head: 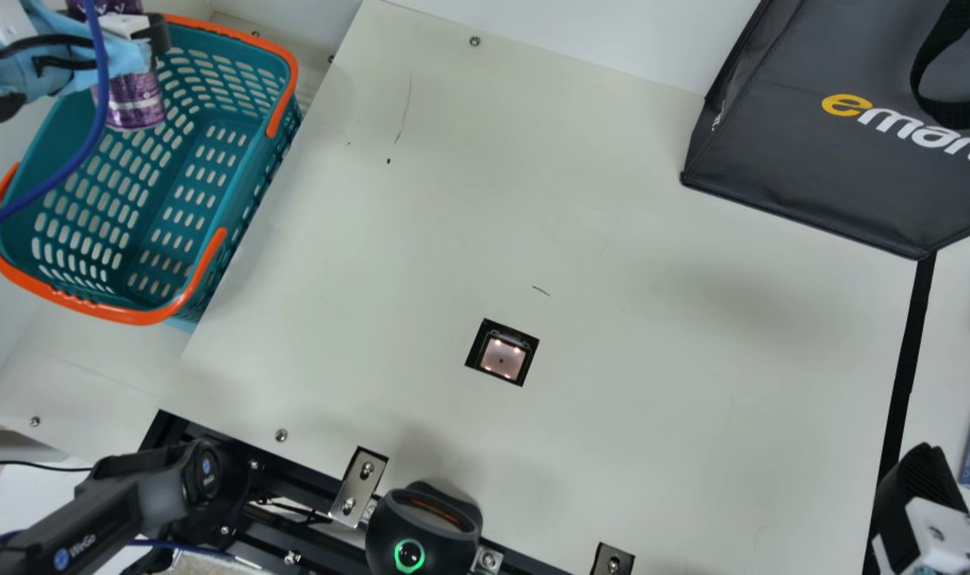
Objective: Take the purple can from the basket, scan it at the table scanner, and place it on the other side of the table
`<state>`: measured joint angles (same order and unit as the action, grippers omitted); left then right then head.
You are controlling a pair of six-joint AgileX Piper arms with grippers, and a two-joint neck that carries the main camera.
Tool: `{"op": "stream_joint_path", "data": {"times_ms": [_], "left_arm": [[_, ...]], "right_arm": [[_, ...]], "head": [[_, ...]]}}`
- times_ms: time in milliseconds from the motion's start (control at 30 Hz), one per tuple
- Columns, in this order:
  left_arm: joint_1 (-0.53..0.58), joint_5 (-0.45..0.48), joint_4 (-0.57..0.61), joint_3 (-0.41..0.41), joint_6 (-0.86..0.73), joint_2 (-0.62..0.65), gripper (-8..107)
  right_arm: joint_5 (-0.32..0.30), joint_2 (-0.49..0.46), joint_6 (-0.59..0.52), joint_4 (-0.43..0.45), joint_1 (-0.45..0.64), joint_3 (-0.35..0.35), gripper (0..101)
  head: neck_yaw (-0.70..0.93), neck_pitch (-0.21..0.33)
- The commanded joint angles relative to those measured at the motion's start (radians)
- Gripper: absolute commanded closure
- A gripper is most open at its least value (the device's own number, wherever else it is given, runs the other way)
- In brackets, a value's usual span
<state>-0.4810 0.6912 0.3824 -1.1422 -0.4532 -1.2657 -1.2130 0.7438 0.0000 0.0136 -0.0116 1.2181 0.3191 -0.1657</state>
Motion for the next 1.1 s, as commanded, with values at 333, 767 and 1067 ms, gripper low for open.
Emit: {"op": "stream_joint_path", "data": {"times_ms": [333, 767, 1067], "left_arm": [[0.228, -0.051, -0.102, 0.026, 0.173, 0.065, 107], [0.383, -0.233, -0.188, 0.197, 0.289, 0.125, 107], [0.435, -0.315, -0.224, 0.344, 0.343, 0.194, 107]], "right_arm": [[0.001, 0.0, 0.0, 0.0, 0.0, 0.0, 6], [0.001, 0.0, 0.0, 0.0, 0.0, 0.0, 6], [0.001, 0.0, 0.0, 0.0, 0.0, 0.0, 6]], "head": [[0.002, 0.027], [0.002, 0.027], [0.002, 0.027]]}}
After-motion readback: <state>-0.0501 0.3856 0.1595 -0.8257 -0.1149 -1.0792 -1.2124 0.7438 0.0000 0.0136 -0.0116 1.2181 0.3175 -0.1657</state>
